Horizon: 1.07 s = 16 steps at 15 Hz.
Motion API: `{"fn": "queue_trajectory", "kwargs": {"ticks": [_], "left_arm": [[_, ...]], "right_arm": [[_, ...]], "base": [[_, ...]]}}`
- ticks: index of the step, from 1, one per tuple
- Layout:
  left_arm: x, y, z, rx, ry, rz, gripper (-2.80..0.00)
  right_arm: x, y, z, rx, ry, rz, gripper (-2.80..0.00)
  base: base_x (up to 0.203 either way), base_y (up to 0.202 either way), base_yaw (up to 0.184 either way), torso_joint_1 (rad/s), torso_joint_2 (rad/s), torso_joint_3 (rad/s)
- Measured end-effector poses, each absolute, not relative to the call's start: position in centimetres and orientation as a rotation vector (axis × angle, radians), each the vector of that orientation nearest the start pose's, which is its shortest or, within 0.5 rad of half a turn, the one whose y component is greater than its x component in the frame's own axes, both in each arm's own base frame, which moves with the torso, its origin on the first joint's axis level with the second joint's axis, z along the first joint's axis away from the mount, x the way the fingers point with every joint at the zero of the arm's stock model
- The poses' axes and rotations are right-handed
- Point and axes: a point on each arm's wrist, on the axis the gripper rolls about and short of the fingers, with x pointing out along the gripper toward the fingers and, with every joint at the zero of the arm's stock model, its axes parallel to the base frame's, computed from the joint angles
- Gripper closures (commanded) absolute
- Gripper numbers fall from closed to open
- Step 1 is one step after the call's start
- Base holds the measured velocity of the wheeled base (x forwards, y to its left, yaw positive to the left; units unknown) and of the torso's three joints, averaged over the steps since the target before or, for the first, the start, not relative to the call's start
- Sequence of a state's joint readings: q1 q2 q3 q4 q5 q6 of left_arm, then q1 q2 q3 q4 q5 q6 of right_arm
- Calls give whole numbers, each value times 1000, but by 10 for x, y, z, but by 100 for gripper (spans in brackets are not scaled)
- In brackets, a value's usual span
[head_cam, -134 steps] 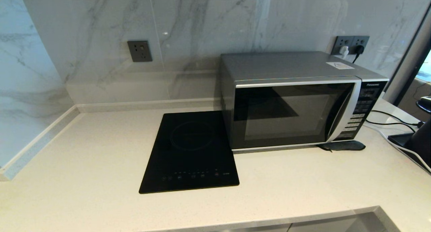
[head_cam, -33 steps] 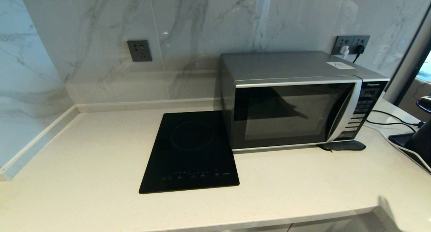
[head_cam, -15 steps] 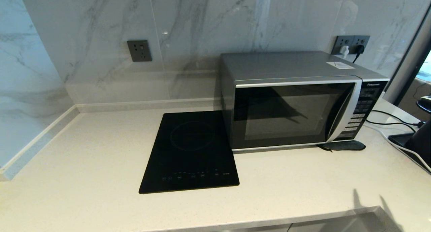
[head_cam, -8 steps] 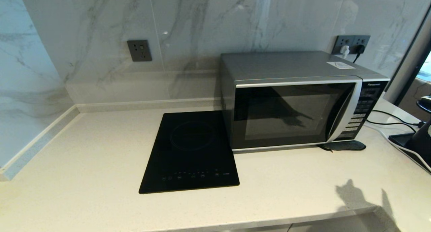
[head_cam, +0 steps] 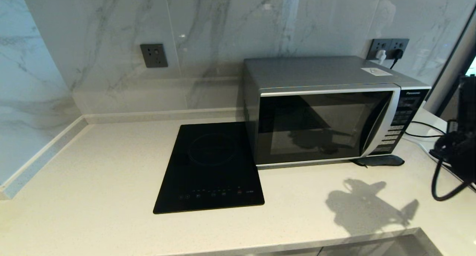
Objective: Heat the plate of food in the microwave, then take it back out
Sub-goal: Open the microwave oven
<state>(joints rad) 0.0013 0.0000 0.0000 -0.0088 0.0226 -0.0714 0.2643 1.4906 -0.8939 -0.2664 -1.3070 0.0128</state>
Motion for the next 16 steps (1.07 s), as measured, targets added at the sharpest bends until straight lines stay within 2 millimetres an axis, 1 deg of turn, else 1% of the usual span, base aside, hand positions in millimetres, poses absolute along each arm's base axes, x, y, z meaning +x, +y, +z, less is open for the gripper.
{"fn": "queue_trajectory", "kwargs": {"ticks": [3, 5, 7, 9, 13, 16], "left_arm": [[-23, 0, 76, -71, -9, 24, 0], [-23, 0, 76, -71, -10, 24, 0], [-23, 0, 76, -71, -10, 23, 0], [-23, 0, 76, -72, -10, 24, 0], [-23, 0, 76, -72, -10, 23, 0], [-23, 0, 76, -71, -10, 24, 0]], "right_arm": [[284, 65, 227, -157, 143, -1084, -280], [298, 75, 217, -143, 129, -1059, -280], [306, 81, 204, -174, 156, -1042, -280], [310, 86, 197, -187, 166, -1031, -280], [318, 90, 183, -223, 194, -1034, -280], [330, 95, 171, -224, 193, -1038, -280]], "base": [[0, 0, 0, 0, 0, 0], [0, 0, 0, 0, 0, 0], [0, 0, 0, 0, 0, 0], [0, 0, 0, 0, 0, 0], [0, 0, 0, 0, 0, 0], [0, 0, 0, 0, 0, 0]]}}
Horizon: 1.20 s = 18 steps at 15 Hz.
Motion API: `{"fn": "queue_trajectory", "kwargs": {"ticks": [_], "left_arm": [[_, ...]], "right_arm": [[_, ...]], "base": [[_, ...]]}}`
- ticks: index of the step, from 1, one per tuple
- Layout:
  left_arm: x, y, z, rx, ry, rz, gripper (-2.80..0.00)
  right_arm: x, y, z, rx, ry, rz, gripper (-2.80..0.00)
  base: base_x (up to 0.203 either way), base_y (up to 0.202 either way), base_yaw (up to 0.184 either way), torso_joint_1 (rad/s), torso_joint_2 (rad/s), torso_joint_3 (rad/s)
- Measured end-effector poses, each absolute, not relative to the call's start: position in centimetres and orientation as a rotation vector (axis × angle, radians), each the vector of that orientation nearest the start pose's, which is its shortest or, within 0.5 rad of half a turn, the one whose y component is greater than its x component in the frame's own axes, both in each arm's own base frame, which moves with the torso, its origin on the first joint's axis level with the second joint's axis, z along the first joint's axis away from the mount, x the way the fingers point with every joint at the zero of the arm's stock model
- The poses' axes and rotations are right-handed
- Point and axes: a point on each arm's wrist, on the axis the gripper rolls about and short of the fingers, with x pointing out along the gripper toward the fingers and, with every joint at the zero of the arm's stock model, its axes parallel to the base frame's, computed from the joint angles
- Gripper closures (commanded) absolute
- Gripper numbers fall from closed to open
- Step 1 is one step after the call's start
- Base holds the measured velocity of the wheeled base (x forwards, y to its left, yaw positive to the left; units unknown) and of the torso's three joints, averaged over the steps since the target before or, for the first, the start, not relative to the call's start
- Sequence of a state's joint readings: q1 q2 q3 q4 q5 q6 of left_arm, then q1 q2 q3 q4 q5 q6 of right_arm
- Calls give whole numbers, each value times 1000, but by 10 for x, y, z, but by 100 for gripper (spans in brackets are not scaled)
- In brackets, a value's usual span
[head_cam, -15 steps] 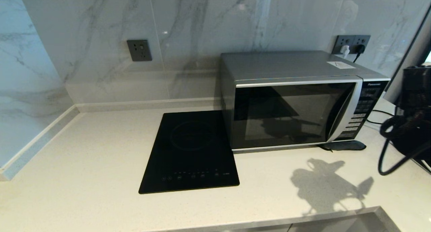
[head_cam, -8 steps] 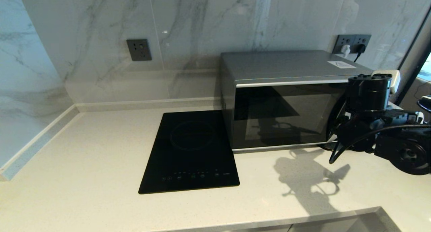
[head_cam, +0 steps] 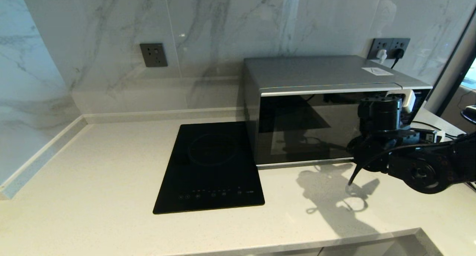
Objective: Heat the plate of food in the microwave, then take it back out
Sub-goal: Open the microwave oven
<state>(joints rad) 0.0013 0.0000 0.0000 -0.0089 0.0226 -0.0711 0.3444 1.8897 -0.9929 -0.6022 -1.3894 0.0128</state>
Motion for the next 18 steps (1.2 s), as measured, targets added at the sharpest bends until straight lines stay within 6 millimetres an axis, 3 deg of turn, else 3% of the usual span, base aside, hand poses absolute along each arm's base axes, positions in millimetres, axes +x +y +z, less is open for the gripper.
{"fn": "queue_trajectory", "kwargs": {"ticks": [9, 18], "left_arm": [[-23, 0, 76, -72, -9, 23, 0], [-23, 0, 76, -71, -10, 23, 0]], "right_arm": [[373, 109, 152, -251, 207, -1043, -280], [408, 85, 132, -248, 224, -1123, -280]], "base": [[0, 0, 0, 0, 0, 0], [0, 0, 0, 0, 0, 0]]}}
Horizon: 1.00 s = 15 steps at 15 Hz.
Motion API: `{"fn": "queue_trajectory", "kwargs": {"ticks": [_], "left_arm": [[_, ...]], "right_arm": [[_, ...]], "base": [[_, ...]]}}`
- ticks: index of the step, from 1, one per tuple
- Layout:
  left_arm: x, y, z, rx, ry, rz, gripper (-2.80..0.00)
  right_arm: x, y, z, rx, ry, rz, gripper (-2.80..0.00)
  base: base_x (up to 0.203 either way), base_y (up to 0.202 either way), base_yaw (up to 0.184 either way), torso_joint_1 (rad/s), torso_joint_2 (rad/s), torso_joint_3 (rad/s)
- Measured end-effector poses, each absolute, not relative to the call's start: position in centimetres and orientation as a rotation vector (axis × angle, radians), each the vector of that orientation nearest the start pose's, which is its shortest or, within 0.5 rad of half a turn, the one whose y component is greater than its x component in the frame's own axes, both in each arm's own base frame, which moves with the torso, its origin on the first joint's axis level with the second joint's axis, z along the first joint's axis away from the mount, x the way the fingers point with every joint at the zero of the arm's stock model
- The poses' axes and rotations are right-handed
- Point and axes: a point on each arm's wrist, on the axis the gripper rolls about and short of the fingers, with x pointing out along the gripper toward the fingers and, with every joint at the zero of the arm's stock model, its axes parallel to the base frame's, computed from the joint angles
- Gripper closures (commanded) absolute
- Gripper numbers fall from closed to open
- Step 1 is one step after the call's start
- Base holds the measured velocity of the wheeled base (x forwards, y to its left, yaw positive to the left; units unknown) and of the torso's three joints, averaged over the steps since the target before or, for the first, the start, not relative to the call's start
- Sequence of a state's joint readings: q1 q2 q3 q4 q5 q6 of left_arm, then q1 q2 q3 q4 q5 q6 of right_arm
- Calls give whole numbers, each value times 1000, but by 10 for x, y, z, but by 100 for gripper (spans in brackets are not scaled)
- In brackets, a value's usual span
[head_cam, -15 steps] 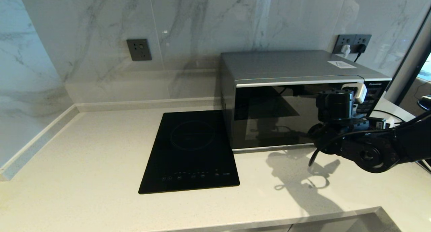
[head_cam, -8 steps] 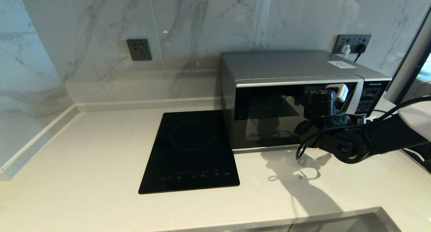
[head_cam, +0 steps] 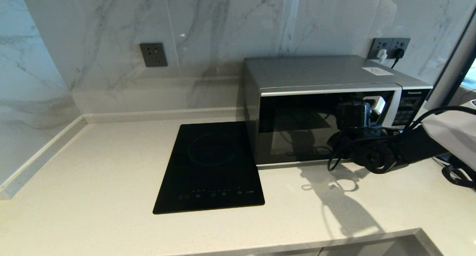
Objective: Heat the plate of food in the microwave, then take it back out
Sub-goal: Open the microwave oven
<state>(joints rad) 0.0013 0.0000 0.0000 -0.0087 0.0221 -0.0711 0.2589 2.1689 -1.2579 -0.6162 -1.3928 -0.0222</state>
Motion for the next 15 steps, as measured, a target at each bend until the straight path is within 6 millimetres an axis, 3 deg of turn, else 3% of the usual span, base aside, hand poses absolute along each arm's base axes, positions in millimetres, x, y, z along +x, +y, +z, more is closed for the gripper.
{"fn": "queue_trajectory", "kwargs": {"ticks": [7, 8, 9, 15], "left_arm": [[-23, 0, 76, -71, -10, 24, 0], [-23, 0, 76, -71, -10, 23, 0], [-23, 0, 76, -71, -10, 24, 0], [-23, 0, 76, -72, -10, 23, 0]], "right_arm": [[422, 68, 125, -238, 227, -1164, -280], [423, 67, 124, -236, 225, -1166, -199], [424, 66, 123, -235, 225, -1169, 0], [427, 68, 125, -218, 212, -1163, 0]], "base": [[0, 0, 0, 0, 0, 0], [0, 0, 0, 0, 0, 0], [0, 0, 0, 0, 0, 0], [0, 0, 0, 0, 0, 0]]}}
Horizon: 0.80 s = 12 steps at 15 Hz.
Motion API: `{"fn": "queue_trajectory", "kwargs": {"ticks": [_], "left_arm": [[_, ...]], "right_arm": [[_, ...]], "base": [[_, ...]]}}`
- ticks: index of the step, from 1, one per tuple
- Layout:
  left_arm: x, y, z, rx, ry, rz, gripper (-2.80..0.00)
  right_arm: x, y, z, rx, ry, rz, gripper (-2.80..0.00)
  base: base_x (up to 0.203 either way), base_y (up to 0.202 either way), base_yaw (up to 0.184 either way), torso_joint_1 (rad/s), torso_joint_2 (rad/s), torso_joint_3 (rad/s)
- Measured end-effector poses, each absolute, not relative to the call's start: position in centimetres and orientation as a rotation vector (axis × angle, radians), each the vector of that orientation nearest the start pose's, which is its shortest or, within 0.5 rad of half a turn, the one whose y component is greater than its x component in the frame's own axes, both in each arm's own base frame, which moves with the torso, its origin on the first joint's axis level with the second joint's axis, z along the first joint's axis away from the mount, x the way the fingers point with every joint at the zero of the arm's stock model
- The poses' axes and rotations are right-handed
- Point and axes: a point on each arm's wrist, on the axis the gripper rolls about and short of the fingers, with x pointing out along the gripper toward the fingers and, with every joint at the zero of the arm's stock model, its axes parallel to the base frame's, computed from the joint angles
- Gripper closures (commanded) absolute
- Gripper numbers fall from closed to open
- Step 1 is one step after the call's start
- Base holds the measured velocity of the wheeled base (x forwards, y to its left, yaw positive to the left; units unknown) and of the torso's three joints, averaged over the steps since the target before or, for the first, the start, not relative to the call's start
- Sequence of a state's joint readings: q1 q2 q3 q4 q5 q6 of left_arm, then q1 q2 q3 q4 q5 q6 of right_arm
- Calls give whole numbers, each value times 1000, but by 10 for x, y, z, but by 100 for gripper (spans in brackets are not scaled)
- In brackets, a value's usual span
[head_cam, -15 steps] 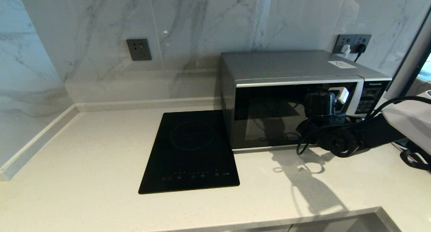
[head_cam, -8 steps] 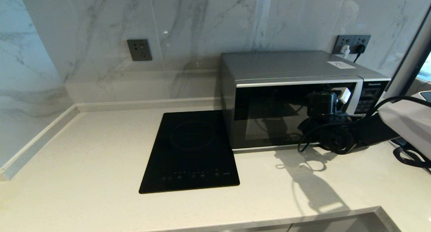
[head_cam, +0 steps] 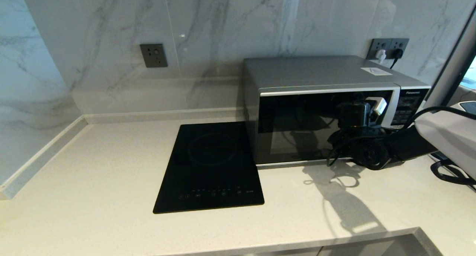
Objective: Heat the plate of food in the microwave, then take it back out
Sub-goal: Open the microwave oven
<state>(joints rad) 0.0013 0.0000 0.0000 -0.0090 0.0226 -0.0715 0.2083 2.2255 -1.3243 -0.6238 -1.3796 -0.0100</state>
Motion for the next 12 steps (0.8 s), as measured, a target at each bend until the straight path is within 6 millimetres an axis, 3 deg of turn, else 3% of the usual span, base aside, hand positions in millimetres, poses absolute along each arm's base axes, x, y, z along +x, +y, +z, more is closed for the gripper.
{"fn": "queue_trajectory", "kwargs": {"ticks": [12], "left_arm": [[-23, 0, 76, -71, -10, 24, 0]], "right_arm": [[425, 80, 129, -222, 203, -1150, 0]], "base": [[0, 0, 0, 0, 0, 0]]}}
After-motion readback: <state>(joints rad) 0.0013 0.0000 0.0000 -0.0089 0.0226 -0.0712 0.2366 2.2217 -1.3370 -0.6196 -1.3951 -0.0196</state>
